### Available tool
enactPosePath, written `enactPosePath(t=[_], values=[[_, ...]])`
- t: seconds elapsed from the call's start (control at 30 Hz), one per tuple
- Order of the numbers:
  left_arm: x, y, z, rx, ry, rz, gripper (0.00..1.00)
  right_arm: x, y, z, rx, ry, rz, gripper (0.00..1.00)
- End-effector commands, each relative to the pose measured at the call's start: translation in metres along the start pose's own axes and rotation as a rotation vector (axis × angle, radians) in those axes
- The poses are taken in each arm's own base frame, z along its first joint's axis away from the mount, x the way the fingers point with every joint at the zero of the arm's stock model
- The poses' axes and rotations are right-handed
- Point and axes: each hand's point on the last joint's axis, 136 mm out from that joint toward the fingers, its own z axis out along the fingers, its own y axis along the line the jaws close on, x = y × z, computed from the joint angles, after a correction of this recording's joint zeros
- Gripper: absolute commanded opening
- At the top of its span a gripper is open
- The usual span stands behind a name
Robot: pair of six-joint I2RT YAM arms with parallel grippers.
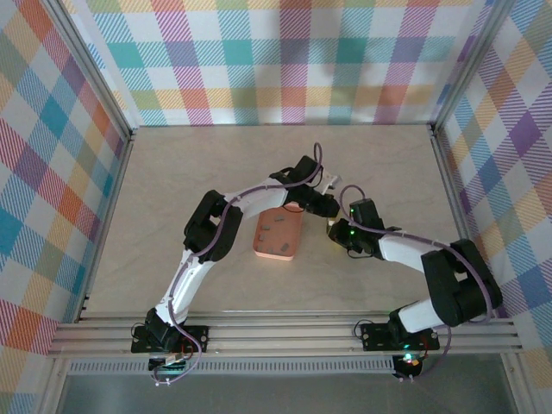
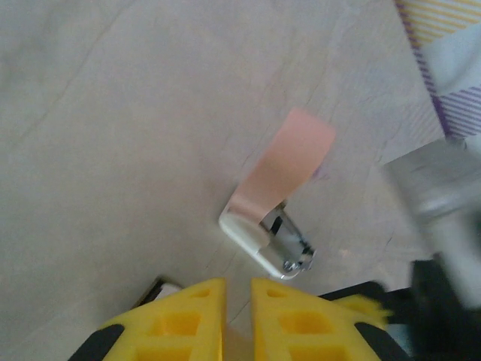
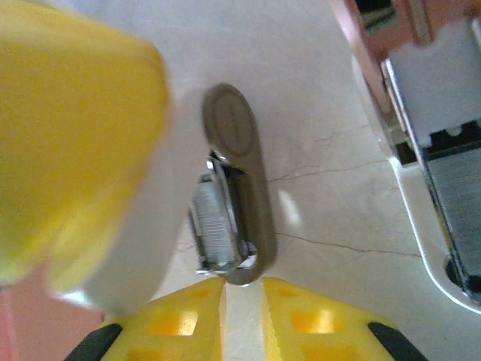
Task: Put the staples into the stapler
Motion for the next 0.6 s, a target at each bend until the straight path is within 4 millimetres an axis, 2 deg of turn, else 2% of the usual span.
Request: enactPosePath(t=[0.0,0.3,0.47,0.57], values=[[0.004,-0.016,-0.016,-0.003,0.012,0.021,0.16,-0.005,0.006,-0.016,-0.007,-0.038,-0.039,0.21],[0.015,-0.011,-0.016,-0.042,0.028,0.015,0.17,-0.012,0.017,-0.038,-0.027,-0.068,-0.035,0.25],[0.012,0.0,-0.023,-0.117,-0.001,-0.011,0.19,-0.016,0.022,-0.034,-0.045,-0.044,-0.001,0.26],[0.004,0.003,-0.033,-0.134,-0.047,-0.028,0.22,-0.019,0.028,-0.03,-0.073,-0.03,0.015,0.27]])
